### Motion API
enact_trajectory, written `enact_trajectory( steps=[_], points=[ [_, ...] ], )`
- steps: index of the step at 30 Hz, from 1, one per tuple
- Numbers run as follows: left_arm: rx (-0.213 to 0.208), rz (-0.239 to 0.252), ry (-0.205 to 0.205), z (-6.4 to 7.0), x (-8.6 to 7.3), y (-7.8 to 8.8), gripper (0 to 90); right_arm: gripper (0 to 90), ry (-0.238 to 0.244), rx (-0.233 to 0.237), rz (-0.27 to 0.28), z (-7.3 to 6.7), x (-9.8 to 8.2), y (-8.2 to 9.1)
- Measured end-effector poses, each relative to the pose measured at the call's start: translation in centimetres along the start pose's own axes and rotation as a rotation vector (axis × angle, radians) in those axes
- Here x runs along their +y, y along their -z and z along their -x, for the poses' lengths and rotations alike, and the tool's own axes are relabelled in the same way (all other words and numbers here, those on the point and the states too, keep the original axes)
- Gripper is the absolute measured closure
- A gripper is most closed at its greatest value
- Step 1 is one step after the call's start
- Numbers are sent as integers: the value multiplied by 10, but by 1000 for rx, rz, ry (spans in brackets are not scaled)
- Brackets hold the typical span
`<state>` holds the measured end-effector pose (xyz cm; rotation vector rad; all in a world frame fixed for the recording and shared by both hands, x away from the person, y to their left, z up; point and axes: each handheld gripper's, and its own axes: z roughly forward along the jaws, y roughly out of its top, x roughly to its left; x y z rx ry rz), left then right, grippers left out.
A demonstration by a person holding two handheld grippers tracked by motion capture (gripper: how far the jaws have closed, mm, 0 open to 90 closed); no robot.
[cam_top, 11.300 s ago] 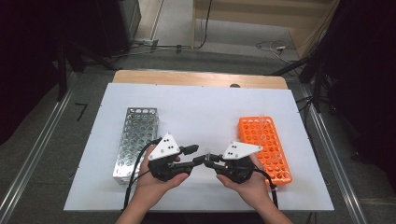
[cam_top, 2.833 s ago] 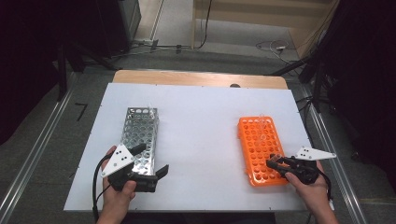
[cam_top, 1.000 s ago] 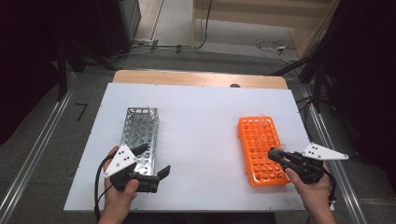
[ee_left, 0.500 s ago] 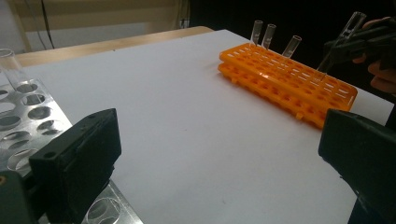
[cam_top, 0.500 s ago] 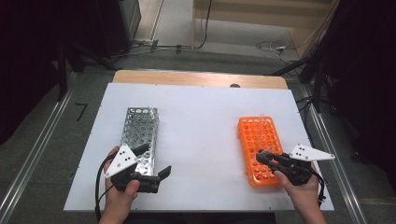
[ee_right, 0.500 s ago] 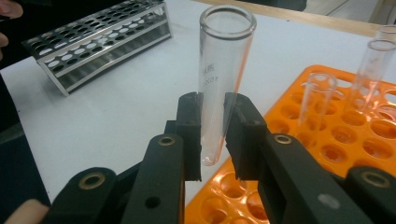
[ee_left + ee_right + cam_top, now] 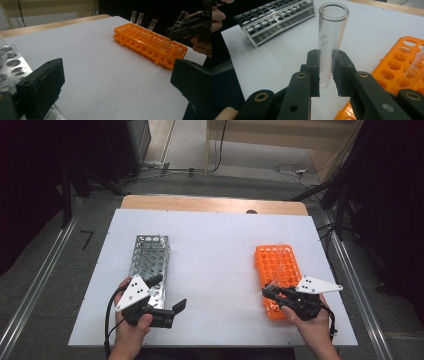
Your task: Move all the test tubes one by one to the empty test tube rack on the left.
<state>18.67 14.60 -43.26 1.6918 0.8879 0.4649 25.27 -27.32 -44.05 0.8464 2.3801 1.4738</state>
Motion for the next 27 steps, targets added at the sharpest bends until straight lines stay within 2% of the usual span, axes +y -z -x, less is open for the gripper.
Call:
enact_trajectory(
  steps=[18, 27],
  points=[
    [-41, 6, -5, 12, 4, -9, 0, 738, 41, 47, -30, -20, 4, -22],
    [-79, -6, -9, 21, 6, -17, 0, 738, 59, 68, -46, -30, 5, -33]
  ],
)
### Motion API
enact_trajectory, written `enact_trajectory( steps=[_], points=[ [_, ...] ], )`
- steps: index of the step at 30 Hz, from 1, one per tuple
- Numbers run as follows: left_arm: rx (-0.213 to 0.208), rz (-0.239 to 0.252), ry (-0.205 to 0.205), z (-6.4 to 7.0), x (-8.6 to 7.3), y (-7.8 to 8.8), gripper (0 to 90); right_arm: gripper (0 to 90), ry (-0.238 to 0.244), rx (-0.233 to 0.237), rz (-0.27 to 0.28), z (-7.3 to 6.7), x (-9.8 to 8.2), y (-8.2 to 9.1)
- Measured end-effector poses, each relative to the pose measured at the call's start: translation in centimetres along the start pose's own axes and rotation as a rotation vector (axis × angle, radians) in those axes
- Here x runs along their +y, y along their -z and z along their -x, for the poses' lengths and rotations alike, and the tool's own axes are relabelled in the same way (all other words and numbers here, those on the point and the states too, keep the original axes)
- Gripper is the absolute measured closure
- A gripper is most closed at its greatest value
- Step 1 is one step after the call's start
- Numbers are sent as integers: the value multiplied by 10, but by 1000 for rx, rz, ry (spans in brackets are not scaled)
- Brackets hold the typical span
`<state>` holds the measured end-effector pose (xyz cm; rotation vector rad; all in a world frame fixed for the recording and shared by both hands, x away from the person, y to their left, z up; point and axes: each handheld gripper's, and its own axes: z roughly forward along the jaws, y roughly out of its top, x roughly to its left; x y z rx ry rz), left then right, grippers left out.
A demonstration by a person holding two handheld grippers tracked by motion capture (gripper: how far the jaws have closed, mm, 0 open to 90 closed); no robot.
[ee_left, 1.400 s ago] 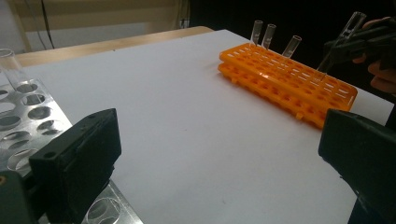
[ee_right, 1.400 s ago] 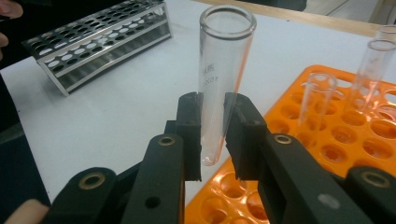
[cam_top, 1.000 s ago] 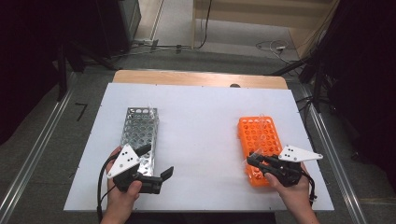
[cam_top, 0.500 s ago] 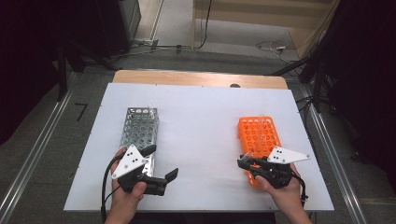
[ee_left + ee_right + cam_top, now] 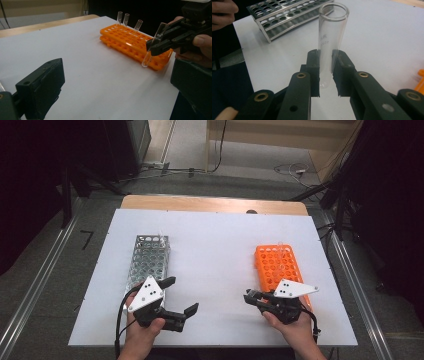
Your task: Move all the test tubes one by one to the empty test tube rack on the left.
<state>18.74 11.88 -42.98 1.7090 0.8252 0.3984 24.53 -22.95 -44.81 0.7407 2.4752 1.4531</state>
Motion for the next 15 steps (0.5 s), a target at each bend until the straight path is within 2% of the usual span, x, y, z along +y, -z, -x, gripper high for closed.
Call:
enact_trajectory(
  steps=[2, 8, 11, 15],
  points=[
    [-6, -8, 0, 3, 1, -3, 0, 738, 6, 6, -3, -2, 1, -3],
    [3, -30, -8, 14, 4, -13, 111, 738, 26, 30, -15, -11, 2, -12],
    [-24, -36, -3, 19, 4, -18, 157, 738, 36, 40, -25, -16, 3, -17],
    [-64, -44, -17, 25, 4, -24, 257, 738, 52, 57, -38, -23, 4, -24]
  ],
)
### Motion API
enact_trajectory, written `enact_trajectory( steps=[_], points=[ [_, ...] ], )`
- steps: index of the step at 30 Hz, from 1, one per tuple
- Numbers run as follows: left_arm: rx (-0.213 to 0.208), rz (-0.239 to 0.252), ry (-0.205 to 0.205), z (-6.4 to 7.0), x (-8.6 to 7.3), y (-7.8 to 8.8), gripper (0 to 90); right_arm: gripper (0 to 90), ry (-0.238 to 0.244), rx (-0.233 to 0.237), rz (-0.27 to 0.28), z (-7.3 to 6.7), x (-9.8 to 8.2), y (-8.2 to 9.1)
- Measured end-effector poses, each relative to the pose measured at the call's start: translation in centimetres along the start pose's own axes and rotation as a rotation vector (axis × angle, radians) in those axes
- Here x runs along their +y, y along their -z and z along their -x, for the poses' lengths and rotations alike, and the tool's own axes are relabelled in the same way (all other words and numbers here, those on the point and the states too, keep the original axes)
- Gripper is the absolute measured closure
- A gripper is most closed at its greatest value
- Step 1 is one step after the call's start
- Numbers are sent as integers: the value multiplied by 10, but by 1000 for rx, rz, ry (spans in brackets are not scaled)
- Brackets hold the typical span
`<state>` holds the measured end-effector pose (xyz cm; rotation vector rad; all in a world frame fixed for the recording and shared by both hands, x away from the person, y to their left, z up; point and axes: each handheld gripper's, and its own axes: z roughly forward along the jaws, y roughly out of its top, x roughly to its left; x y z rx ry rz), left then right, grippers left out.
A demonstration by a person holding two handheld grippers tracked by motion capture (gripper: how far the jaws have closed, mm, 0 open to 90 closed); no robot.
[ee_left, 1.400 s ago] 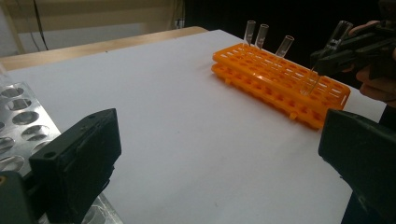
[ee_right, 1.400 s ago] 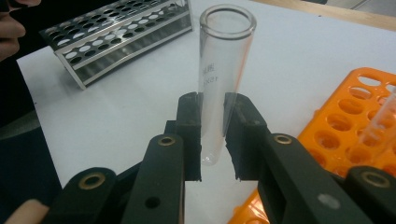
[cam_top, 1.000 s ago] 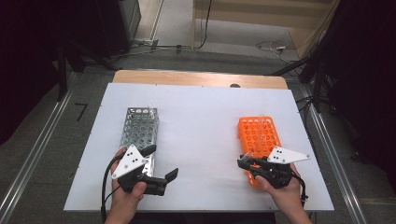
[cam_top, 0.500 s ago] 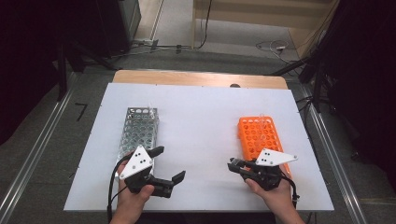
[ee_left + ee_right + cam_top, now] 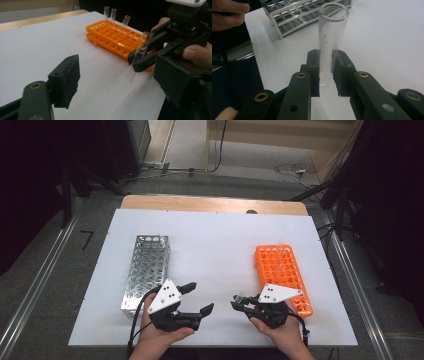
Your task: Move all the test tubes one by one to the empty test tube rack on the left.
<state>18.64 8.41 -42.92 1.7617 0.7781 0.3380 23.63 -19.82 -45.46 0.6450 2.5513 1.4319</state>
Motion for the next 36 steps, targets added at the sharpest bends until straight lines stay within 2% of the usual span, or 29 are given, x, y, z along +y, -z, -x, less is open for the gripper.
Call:
enact_trajectory(
  steps=[12, 21, 28, 36],
  points=[
    [-83, -8, -29, 14, -1, -15, 474, 738, 38, 36, -21, -15, 3, -15],
    [-125, -23, -54, 19, -1, -22, 586, 738, 56, 62, -33, -24, 4, -20],
    [-116, -58, -66, 22, -2, -28, 644, 738, 70, 81, -32, -29, 6, -21],
    [-118, -74, -81, 24, -3, -30, 714, 738, 78, 99, -33, -33, 6, -23]
  ],
)
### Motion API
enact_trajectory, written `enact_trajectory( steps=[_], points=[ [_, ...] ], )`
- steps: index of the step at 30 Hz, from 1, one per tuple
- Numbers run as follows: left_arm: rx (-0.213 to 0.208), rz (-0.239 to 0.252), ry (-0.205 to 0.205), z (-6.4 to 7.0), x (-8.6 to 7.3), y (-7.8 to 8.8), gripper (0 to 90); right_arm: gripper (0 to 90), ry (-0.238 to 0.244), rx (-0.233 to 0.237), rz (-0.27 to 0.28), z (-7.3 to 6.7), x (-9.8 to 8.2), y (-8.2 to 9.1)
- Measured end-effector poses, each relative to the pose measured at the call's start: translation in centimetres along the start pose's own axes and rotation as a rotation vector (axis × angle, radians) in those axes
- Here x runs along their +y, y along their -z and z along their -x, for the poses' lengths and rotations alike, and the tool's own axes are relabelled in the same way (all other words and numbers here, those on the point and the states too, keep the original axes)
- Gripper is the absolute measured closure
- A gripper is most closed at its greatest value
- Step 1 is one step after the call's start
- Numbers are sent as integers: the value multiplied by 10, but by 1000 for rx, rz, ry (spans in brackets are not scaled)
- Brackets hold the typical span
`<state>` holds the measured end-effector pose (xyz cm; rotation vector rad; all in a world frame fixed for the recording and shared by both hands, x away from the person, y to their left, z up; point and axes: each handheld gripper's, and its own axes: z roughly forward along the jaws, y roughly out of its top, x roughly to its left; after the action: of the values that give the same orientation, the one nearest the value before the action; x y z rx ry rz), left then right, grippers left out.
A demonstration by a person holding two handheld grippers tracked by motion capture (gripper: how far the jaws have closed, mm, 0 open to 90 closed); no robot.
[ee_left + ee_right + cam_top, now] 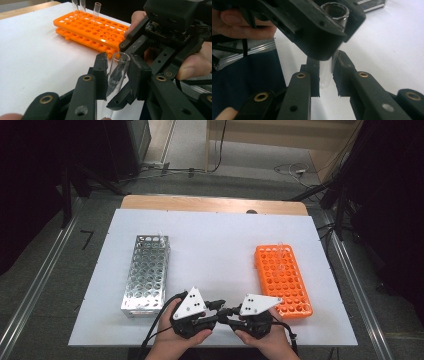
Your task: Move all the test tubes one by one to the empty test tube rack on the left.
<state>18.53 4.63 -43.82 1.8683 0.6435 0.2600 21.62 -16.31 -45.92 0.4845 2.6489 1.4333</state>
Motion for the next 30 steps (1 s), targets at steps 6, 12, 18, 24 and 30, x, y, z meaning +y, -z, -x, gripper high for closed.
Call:
enact_trajectory(
  steps=[6, 12, 18, 24, 30],
  points=[
    [25, -5, -14, 1, 0, 0, 752, 738, -4, 1, -2, 1, 0, 0],
    [31, -12, -20, 0, 2, 1, 763, 734, -19, 18, 6, 3, -1, 1],
    [55, 9, -9, -4, 7, 7, 763, 562, -22, 34, 24, 5, -2, 5],
    [85, 22, 1, -12, 14, 16, 763, 323, -35, 12, 54, 9, -2, 15],
    [112, 27, 10, -22, 18, 23, 764, 134, -55, -21, 87, 16, -3, 28]
  ],
)
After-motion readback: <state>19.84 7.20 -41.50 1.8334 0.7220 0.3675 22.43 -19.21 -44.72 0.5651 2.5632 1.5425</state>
